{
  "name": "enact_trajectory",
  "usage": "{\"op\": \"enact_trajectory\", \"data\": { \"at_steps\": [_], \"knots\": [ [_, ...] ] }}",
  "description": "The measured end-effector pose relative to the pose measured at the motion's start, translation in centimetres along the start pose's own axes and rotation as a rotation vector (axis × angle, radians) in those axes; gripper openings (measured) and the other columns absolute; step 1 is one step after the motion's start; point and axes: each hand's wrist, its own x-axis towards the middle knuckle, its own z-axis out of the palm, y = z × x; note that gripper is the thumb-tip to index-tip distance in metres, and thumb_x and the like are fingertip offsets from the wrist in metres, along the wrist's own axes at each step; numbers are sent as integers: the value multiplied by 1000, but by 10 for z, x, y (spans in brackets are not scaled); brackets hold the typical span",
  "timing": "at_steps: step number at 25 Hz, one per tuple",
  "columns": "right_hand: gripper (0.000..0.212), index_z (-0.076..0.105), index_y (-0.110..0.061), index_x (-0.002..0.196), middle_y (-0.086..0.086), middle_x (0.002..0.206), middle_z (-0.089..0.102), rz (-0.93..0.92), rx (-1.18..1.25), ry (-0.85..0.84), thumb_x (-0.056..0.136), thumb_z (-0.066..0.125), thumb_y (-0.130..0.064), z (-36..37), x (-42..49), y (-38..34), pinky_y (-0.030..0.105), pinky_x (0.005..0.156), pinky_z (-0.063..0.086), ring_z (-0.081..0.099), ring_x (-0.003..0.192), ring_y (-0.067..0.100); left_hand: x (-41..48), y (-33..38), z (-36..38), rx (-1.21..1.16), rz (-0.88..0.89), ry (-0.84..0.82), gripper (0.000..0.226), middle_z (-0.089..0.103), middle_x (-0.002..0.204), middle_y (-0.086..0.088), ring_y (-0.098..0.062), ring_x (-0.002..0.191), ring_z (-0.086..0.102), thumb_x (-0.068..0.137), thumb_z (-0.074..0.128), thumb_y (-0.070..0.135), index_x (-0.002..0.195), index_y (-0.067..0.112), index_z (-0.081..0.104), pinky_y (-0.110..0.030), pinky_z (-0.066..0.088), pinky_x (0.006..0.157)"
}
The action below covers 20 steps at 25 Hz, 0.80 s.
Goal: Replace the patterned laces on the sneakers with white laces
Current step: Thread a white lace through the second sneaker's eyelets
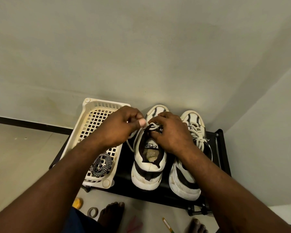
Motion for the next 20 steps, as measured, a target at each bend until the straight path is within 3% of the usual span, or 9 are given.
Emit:
{"op": "enact_trajectory", "data": {
  "at_steps": [2,4,6,7,9,11,13,17,20],
  "knots": [
    [47,63,-41,135,-8,148,52,-3,0,-1,90,68,-52,-1,0,0,51,109,42,45,137,22,-2,9,-9,-627,47,-63,19,71,88,-17,-26,79,68,102,57,21,89,8,63,-45,58,86],
    [47,62,-41,136,-9,148,52,-4,5,-5,90,68,-52,-1,-1,-1,50,110,42,45,137,21,-3,12,-19,-890,7,-122,24,49,64,-11,-18,51,45,102,51,17,80,9,54,-34,55,62],
    [48,62,-41,137,-9,148,52,-6,-9,-6,91,67,-53,-1,-2,-2,49,109,42,45,136,20,1,6,-20,-760,-165,-77,27,32,60,-4,-13,48,25,100,51,14,74,11,49,-25,34,47],
    [48,61,-41,137,-9,148,52,-6,-11,-9,91,67,-53,-1,-2,-3,49,109,42,45,136,20,4,1,-17,-575,-242,-14,28,35,59,-3,-14,49,26,101,53,16,74,12,50,-24,30,46],
    [49,60,-41,138,-9,150,50,-2,-15,-29,91,66,-52,-2,-2,-3,50,110,42,44,138,21,9,-8,-6,-92,-265,120,27,55,63,2,-15,53,44,101,62,26,78,12,59,-26,38,52],
    [51,60,-40,140,-8,151,50,1,-11,-49,90,66,-50,-2,-3,-4,51,111,42,43,139,22,11,-14,7,192,-185,157,15,68,77,7,-12,68,61,98,67,32,90,20,71,-30,49,63],
    [53,59,-39,141,-7,151,50,-4,17,-64,89,67,-49,-2,-2,-3,52,111,43,44,139,23,16,-19,16,210,-171,139,12,73,86,5,-15,81,68,98,65,31,98,24,75,-34,57,73],
    [70,52,-39,148,-7,152,51,0,107,-110,84,75,-51,-5,-2,3,46,112,45,48,138,21,24,-21,21,344,-211,10,19,74,79,-1,-22,83,71,95,69,31,84,17,76,-32,53,75],
    [74,51,-38,149,-8,151,54,12,223,-142,82,81,-51,-16,-1,8,34,110,44,53,135,16,23,-14,15,83,-280,40,15,76,83,-6,-21,81,70,98,68,25,94,11,71,-37,52,81]
  ]
}}
